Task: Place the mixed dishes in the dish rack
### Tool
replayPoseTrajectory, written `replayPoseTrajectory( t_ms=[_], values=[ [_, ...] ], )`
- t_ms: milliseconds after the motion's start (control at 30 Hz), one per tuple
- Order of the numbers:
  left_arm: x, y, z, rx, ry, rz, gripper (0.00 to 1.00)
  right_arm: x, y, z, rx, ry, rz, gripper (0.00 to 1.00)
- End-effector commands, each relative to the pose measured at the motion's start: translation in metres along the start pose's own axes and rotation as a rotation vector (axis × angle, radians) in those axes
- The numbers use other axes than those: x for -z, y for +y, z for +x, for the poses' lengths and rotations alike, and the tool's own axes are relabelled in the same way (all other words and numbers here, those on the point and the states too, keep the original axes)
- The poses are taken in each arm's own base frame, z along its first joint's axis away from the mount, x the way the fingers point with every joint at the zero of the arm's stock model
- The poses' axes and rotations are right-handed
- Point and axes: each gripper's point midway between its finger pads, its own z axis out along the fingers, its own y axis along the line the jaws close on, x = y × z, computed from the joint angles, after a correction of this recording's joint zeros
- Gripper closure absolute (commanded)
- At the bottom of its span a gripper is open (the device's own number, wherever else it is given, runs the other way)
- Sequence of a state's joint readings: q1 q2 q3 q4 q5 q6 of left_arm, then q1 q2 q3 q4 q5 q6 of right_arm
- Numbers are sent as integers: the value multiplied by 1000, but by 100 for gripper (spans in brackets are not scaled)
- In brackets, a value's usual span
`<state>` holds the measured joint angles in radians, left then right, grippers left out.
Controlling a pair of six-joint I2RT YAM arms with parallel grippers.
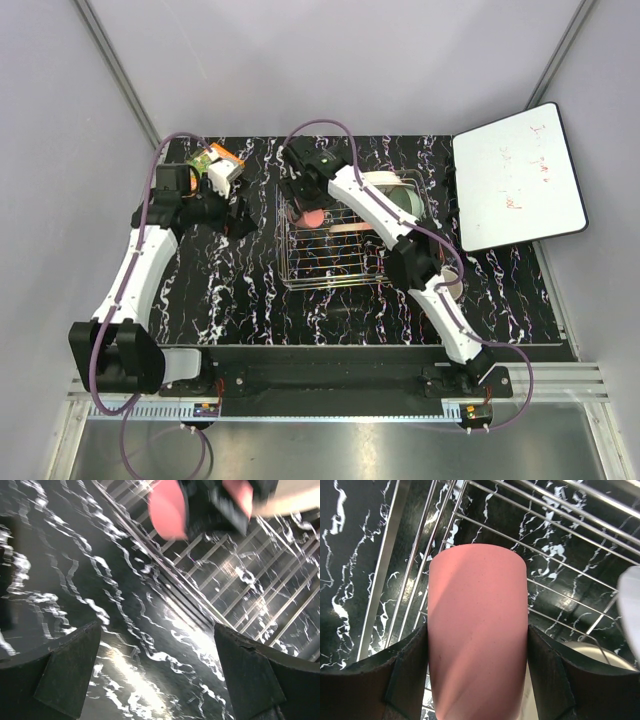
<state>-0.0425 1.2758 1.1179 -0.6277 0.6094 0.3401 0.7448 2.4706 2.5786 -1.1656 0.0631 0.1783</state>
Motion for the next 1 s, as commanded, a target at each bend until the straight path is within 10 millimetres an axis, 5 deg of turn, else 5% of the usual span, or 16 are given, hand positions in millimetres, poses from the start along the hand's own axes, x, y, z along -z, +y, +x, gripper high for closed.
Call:
replayPoseTrajectory(
  t_ms=[0,400,767,833,967],
  values=[
    [9,-1,-27,-21,-86,32,1,4,11,-9,35,-41,-2,100],
    [8,-2,-28,-4,-112,58,1,-28,8,10,48,26,18,100],
    [10,0,-26,22,-120,71,1,-46,8,10,54,25,24,73],
    [10,0,-26,26,-122,72,1,-49,7,11,53,26,26,57],
    [11,0,-27,25,-126,74,1,-53,9,11,56,26,25,62]
  ],
)
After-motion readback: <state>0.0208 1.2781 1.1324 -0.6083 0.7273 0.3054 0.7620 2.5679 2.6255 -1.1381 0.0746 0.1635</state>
